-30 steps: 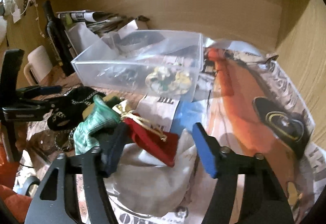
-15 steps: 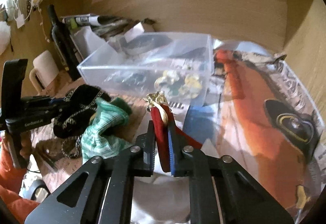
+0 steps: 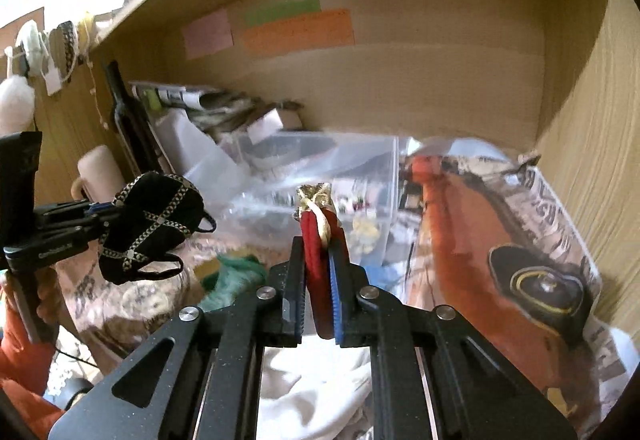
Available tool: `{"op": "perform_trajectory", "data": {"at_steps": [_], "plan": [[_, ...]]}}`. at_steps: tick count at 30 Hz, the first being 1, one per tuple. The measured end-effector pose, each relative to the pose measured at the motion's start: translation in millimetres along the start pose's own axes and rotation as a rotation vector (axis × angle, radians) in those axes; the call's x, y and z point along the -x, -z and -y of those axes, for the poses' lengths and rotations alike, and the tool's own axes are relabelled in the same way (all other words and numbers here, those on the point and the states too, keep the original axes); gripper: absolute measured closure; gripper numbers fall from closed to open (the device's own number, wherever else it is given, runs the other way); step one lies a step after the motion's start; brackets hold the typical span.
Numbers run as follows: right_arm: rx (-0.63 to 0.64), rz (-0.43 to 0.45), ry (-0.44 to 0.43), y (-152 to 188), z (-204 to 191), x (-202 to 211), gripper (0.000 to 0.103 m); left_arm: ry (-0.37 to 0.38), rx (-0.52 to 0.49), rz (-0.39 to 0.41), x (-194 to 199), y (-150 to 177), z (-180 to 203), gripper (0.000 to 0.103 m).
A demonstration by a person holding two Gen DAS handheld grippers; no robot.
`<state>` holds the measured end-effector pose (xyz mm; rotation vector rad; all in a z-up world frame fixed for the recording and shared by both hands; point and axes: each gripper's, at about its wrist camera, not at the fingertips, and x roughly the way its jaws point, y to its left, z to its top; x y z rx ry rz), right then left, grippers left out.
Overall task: Organize soft objects
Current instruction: 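Grasp the black chain-strapped bag with the left tool while the right tool grasps the red velvet pouch, then carry the black bag and red pouch into the clear box and release both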
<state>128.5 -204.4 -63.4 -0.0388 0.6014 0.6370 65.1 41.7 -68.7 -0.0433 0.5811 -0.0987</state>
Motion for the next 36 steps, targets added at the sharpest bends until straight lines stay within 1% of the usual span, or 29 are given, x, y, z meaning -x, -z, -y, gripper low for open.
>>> {"op": "perform_trajectory", "data": {"at_steps": [4,11,19,21,24,28,33,36], "plan": [[0.011,0.051,-0.006,-11.7,-4.1,7.6,0.094,-0.013,-0.002,0.059,9.1,-17.6,0.3,0.087],[0.019,0.131,-0.023,-35.5,-7.9,11.8,0.094,-0.046,0.013,0.140,9.2,-42.1,-4.3,0.087],[0.029,0.170,-0.037,-60.6,-12.8,-2.7,0.094,-0.083,0.017,0.191,-3.6,-64.9,-6.4,0.087],[0.030,0.169,-0.040,-65.2,-13.2,-7.7,0.094,-0.085,0.020,0.189,-11.1,-69.9,-7.7,0.087],[0.029,0.157,-0.045,-71.9,-13.4,-18.6,0.094,-0.110,0.035,0.174,-24.7,-75.7,-11.5,0.087],[0.034,0.123,-0.046,-77.9,-15.3,-37.0,0.094,-0.125,0.054,0.144,-45.2,-80.6,-16.8,0.087],[0.053,0.051,-0.031,-80.8,-19.5,-66.0,0.094,-0.145,0.055,0.081,-77.9,-80.3,-22.0,0.087],[0.057,0.004,-0.027,-80.0,-19.1,-82.3,0.094,-0.134,0.060,0.026,-98.2,-76.9,-26.1,0.087]]}}
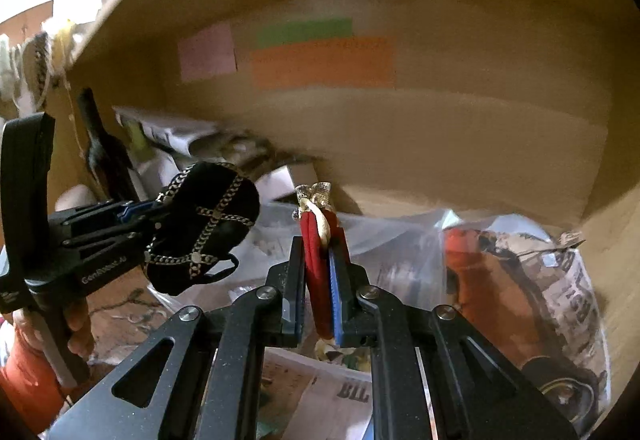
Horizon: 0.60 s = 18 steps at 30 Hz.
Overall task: Organize soft objects
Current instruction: 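Carry the black bag and red pouch into the clear box and release both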
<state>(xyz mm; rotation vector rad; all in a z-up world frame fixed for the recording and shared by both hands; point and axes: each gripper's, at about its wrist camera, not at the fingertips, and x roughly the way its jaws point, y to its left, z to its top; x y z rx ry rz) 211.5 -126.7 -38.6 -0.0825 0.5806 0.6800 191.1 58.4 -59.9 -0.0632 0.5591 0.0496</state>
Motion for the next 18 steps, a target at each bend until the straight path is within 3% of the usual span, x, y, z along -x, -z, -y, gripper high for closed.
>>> {"op": "perform_trajectory", "data": {"at_steps": [12,15,18], "plan": [[0.039,-0.233,0.019,16.4,1.0,-61.2,0.094,-0.012,-0.050,-0.146,-50.3,19.2,8.4,0.087],[0.052,-0.263,0.018,21.8,-1.8,-66.6,0.094,-0.014,-0.057,-0.156,-50.9,22.3,7.2,0.081],[0.062,-0.288,0.009,24.4,-3.6,-69.1,0.089,-0.010,-0.051,-0.154,-46.3,21.2,5.4,0.068]]}}
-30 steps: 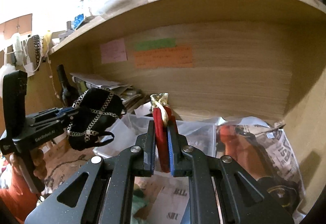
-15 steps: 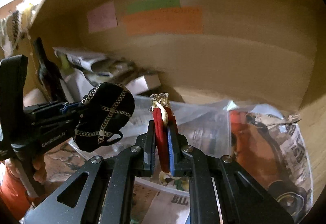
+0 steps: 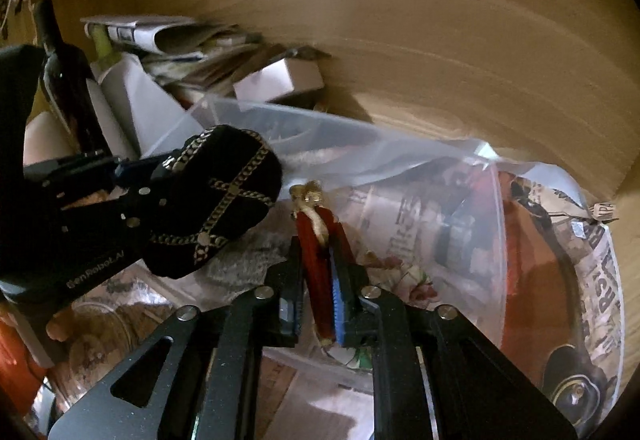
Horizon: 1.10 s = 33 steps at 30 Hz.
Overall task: Organize soft objects
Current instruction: 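Carry the black bag and red pouch into the clear box and release both, then withdraw both open tools from the box toward the remaining items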
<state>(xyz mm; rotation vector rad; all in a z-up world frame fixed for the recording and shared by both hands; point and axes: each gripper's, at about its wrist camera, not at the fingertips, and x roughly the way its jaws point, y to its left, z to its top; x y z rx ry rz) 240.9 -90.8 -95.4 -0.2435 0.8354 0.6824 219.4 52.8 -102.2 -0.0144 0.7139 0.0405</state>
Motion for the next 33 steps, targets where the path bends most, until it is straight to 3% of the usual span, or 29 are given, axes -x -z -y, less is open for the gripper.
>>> {"op": "perform_trajectory", "data": {"at_steps": [1,4,6,11,15,19,25,33], "plan": [[0.002,-0.004,-0.003,0.8,-0.6,0.4,0.086,0.009,0.005,0.003,2.5,0.0,-1.1,0.064],[0.011,0.016,0.011,3.6,-2.2,7.4,0.061,0.036,0.013,0.013,11.6,0.4,-1.8,0.056],[0.018,0.040,0.021,4.0,-3.8,14.5,0.051,0.049,0.013,0.027,19.9,0.9,-1.7,0.052],[0.033,0.102,0.037,2.8,-7.4,40.6,0.035,0.074,-0.003,0.081,50.5,2.6,2.4,0.038],[0.023,0.175,0.036,5.4,-6.9,72.1,0.021,0.093,-0.014,0.125,77.3,6.8,5.5,0.019],[0.008,0.233,0.025,13.0,-6.4,99.2,0.017,0.105,-0.019,0.161,100.9,16.1,6.6,0.004],[0.016,0.285,0.063,38.2,-11.3,126.1,0.006,0.149,-0.020,0.156,125.0,34.7,10.1,0.001],[0.002,0.238,0.107,85.2,-15.6,129.4,0.005,0.165,-0.023,0.074,126.9,70.0,18.4,0.001]]}}
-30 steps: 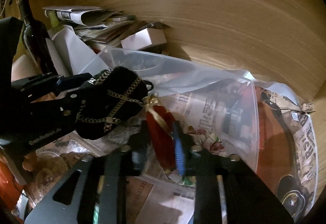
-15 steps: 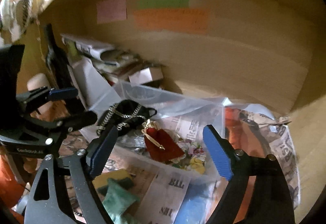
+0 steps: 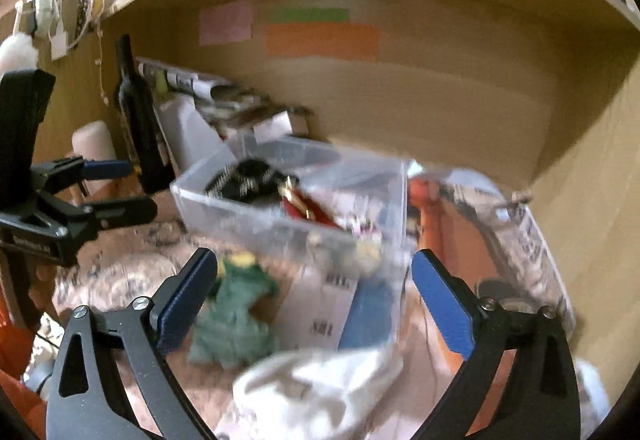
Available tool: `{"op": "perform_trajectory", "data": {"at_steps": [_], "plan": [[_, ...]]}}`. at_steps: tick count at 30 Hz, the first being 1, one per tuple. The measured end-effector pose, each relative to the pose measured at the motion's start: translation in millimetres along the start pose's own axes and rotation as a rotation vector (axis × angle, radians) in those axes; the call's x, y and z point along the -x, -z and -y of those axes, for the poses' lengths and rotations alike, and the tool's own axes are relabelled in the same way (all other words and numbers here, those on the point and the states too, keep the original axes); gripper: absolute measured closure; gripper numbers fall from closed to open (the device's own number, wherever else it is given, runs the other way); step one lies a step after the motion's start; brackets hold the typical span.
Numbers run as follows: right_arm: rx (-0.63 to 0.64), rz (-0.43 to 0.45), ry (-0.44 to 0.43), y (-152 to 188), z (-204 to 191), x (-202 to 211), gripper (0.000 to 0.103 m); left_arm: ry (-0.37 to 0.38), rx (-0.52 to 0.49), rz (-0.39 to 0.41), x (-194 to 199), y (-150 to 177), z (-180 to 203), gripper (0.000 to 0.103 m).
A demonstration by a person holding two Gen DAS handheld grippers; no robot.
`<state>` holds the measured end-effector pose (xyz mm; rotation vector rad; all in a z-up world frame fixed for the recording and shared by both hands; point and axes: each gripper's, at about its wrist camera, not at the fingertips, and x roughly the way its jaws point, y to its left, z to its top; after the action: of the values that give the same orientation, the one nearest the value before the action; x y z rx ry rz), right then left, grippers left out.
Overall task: Organize soft objects
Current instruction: 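Withdraw both open tools from the box toward the remaining items, then grasp the white cloth with the right tool while the left tool grasps the striped cord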
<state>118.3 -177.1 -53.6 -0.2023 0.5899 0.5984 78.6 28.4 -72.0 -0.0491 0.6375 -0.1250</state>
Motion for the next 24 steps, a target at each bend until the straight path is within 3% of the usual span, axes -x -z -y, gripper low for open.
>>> {"op": "perform_trajectory", "data": {"at_steps": [5,15,21,23,24], "plan": [[-0.006,-0.051,0.029,30.8,-2.7,0.0,0.005,0.007,0.001,-0.076,-5.2,27.7,6.9,0.001],[-0.158,-0.169,-0.027,76.6,10.8,-18.3,0.005,0.048,0.029,-0.224,-33.5,75.4,16.8,0.001],[-0.174,-0.164,-0.032,86.6,11.1,-19.1,0.007,0.049,-0.005,-0.210,-40.7,84.6,23.8,0.001],[-0.162,-0.157,-0.019,87.9,10.0,-19.5,0.016,0.043,-0.006,-0.192,-41.6,85.2,24.9,0.004],[-0.152,-0.159,-0.011,88.5,9.2,-20.5,0.027,0.036,-0.010,-0.189,-42.8,85.0,24.8,0.011]]}}
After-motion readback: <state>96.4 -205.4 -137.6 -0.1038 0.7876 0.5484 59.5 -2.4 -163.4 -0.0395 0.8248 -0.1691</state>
